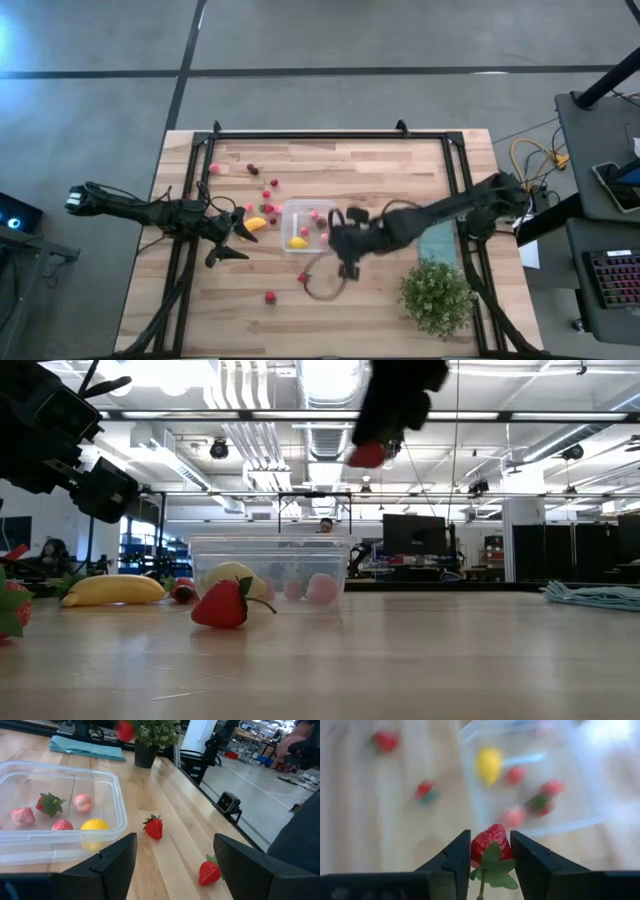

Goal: Pick and placing Produce into tupperware
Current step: Put the strawberry into the transparent bin, then put the peach into the transparent bin

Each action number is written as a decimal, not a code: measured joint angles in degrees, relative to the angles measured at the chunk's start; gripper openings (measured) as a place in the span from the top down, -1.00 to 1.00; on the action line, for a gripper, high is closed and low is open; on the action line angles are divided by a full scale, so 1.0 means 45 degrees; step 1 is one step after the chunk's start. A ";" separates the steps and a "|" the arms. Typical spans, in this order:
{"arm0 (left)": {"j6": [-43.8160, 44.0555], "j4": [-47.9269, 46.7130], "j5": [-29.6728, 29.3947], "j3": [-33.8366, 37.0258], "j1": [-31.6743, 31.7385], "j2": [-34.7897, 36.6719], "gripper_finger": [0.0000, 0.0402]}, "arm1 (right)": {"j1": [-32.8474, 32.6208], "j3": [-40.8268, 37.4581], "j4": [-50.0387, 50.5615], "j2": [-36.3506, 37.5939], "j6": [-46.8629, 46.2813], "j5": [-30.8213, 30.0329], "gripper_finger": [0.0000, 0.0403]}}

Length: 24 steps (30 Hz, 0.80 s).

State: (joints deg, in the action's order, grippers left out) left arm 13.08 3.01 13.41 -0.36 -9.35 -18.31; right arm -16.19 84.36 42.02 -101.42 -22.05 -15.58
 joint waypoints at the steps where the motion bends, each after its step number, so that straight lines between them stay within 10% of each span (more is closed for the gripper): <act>1: 0.0000 0.0000 0.0004 0.0000 0.0000 -0.0005 -0.24 | 0.0313 0.0049 -0.0200 0.0021 0.0140 -0.0131 0.40; 12: 0.0000 0.0000 0.0004 0.0000 0.0000 -0.0001 -0.24 | 0.3006 0.0373 -0.3019 -0.1672 0.0253 0.1700 0.22; 24: 0.0000 0.0000 0.0004 0.0000 -0.0002 -0.0005 -0.24 | 0.2147 0.0591 -0.1017 -0.1133 0.2859 0.2541 -0.16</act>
State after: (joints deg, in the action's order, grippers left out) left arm 13.08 3.01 13.43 -0.36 -9.35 -18.33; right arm -6.53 87.02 37.44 -106.52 -9.18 -4.14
